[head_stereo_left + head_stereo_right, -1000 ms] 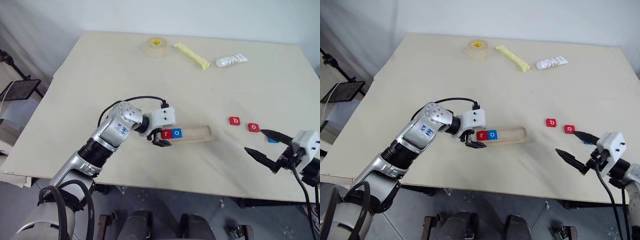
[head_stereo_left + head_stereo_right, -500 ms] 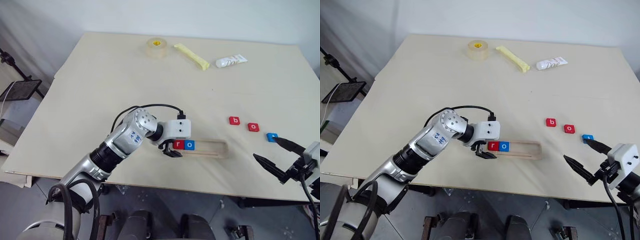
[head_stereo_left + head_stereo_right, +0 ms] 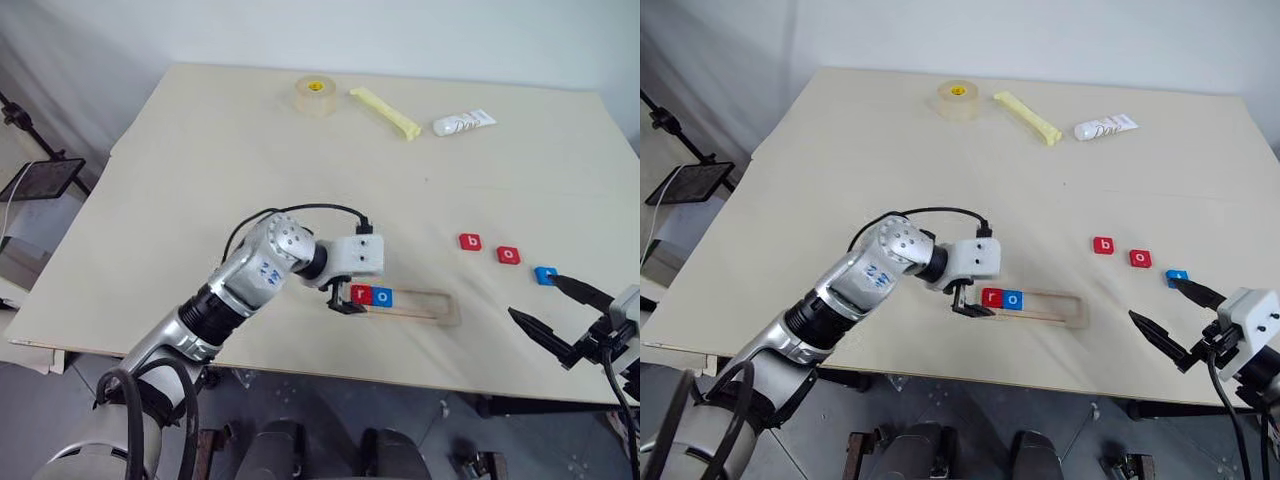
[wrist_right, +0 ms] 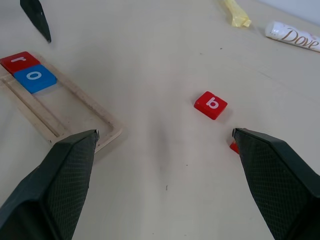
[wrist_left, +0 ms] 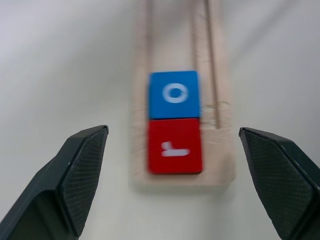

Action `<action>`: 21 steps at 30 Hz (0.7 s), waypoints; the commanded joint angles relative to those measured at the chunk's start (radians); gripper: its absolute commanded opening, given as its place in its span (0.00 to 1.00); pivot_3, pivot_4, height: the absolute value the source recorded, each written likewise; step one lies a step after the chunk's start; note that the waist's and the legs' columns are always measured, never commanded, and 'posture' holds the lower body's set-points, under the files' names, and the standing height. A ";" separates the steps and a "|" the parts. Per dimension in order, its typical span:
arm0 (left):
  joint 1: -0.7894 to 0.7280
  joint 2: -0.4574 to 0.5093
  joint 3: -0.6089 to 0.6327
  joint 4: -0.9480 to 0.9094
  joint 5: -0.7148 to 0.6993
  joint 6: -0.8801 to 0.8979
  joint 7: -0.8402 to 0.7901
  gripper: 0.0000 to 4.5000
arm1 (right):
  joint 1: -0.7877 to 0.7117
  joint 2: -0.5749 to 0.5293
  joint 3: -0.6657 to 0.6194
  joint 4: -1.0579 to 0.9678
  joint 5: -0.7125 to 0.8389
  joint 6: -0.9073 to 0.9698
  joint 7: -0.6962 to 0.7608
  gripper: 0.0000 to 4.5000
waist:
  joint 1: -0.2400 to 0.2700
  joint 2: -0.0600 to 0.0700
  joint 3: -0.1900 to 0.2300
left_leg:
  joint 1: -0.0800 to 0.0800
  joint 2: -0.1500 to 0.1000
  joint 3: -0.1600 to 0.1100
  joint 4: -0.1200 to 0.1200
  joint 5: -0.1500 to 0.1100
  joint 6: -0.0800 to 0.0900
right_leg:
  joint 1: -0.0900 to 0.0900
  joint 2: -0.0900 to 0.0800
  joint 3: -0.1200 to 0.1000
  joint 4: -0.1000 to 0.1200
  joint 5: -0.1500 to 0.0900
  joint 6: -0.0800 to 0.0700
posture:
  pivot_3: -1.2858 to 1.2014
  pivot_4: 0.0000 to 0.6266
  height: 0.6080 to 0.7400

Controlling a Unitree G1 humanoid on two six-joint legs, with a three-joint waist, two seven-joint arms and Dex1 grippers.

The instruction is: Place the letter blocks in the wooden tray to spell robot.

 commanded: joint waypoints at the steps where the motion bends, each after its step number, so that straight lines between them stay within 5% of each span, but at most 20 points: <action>1: 0.009 0.001 0.166 -0.027 -0.104 -0.077 0.013 0.99 | 0.000 -0.021 -0.057 -0.011 0.019 0.006 0.000 1.00 | -0.001 0.000 0.000 | 0.000 0.000 0.000 0.000 0.000 0.000 | 0.000 0.000 0.000 0.000 0.000 0.000 | 0.52 0.24 1.00; 7: 0.009 -0.042 0.491 0.123 -0.360 -0.360 -0.032 0.99 | -0.012 -0.032 -0.071 0.017 0.016 0.037 -0.010 1.00 | -0.002 0.001 0.000 | 0.000 0.000 -0.001 0.002 0.000 0.000 | 0.000 0.000 -0.001 0.001 0.000 0.000 | 0.52 0.24 1.00; 12: 0.078 0.021 0.533 0.233 -0.403 -0.604 -0.200 0.99 | 0.010 -0.021 -0.068 0.010 0.003 0.086 -0.051 1.00 | -0.003 0.001 0.000 | 0.001 0.000 0.000 0.002 0.000 0.000 | 0.000 0.000 -0.001 0.003 0.000 0.000 | 0.52 0.24 1.00; 21: 0.349 0.059 0.542 0.261 -0.446 -0.772 -0.317 0.99 | 0.049 -0.027 -0.104 0.026 -0.010 0.117 -0.097 1.00 | -0.007 0.000 0.000 | 0.002 -0.001 0.000 0.002 0.000 0.000 | 0.000 -0.001 0.000 0.006 0.000 0.000 | 0.52 0.24 1.00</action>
